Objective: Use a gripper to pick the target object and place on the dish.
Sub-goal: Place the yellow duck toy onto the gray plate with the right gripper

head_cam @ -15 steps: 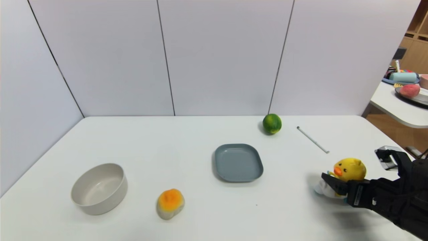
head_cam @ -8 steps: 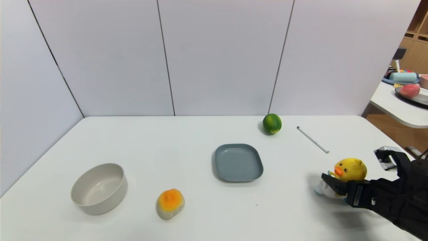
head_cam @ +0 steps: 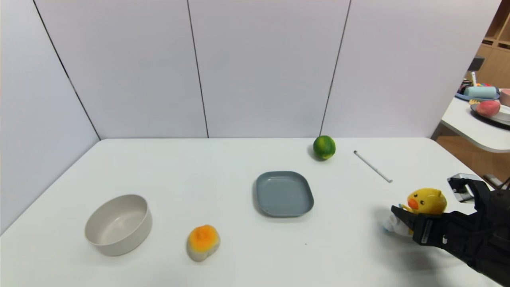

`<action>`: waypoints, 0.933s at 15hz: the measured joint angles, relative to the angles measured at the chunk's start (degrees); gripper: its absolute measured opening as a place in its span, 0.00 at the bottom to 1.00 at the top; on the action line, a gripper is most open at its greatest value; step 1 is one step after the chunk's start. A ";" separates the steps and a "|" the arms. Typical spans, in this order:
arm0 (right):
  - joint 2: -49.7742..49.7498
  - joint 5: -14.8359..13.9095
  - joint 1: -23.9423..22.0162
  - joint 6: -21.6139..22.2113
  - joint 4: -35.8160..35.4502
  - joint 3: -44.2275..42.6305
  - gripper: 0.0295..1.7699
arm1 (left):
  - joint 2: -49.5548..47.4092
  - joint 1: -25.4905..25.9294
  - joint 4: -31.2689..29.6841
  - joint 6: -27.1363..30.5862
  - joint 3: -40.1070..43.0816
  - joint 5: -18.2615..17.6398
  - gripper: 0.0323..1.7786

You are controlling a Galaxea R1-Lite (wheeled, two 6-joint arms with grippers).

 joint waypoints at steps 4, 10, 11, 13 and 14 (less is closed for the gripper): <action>-0.04 0.07 0.04 0.02 0.02 0.05 0.56 | 0.00 0.00 0.00 0.00 0.00 0.00 0.95; -1.85 0.09 0.87 -0.39 -1.11 -2.27 0.26 | 0.02 0.02 0.00 0.02 0.00 0.00 0.95; -2.38 0.07 1.18 -0.83 -1.00 -3.34 0.17 | 0.02 0.00 0.00 0.02 0.00 0.00 0.95; -3.17 -0.06 2.07 -1.22 -0.06 -4.39 0.18 | 0.02 0.00 0.00 0.00 0.00 0.00 0.95; -3.38 -0.09 2.27 -1.13 -0.04 -4.44 0.18 | 0.02 0.00 0.00 0.00 0.00 0.02 0.95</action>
